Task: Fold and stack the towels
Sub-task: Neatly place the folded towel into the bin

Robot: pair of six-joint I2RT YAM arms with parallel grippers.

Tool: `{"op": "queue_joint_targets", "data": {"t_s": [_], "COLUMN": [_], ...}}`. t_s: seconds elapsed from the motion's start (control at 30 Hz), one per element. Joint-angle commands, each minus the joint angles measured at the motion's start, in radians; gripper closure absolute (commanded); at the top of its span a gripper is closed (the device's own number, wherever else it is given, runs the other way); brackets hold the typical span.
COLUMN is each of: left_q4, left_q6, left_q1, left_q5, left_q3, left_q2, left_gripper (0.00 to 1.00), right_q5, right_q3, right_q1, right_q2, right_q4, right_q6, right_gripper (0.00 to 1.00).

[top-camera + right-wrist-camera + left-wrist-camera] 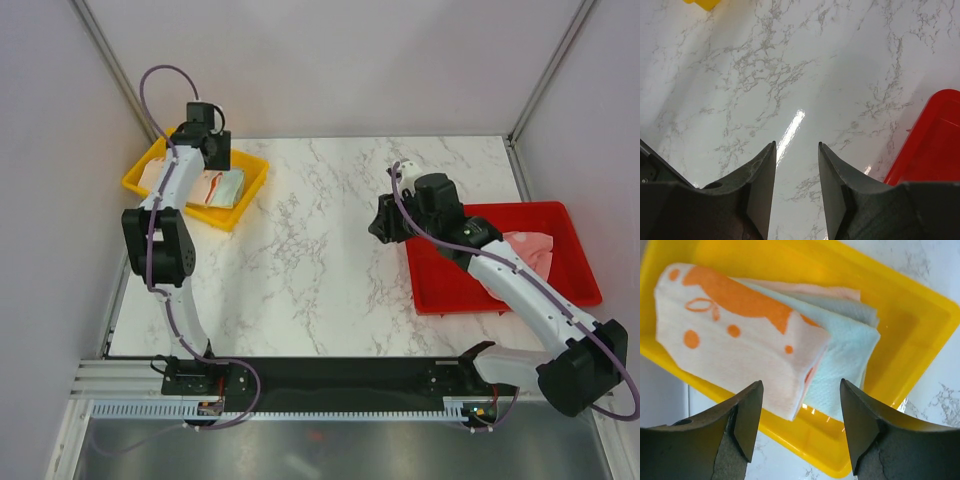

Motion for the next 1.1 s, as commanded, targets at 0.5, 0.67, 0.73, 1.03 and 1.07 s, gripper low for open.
{"op": "queue_joint_targets", "data": {"t_s": [0.5,0.67,0.73,1.03,1.07], "left_q4": [0.288,0.308,0.308,0.315,0.317], "left_q6": [0.203,0.222,0.226,0.246,0.246], "left_q1": [-0.057,-0.06,-0.065,-0.073,-0.073], "left_q5": [-0.143,-0.144,-0.149,-0.252,-0.253], "left_q3": [-0.283,-0.267,-0.263,-0.229,-0.23], "left_q2": [0.021,0.055,0.066,0.113,0.113], "left_gripper": [0.36,0.38,0.38,0.47,0.48], "right_q5": [-0.018,-0.013,-0.009,0.002,0.005], "right_q3": [-0.002,-0.008,-0.008,-0.016,-0.014], "right_q1": [0.003,0.001,0.001,0.001,0.001], "right_q2": [-0.116,-0.11,-0.11,-0.109,-0.109], "right_q4": [0.017,0.017,0.019,0.021,0.021], "right_q6": [-0.012,-0.016,-0.019,-0.027,-0.03], "right_gripper": [0.53,0.53,0.53,0.52,0.52]}}
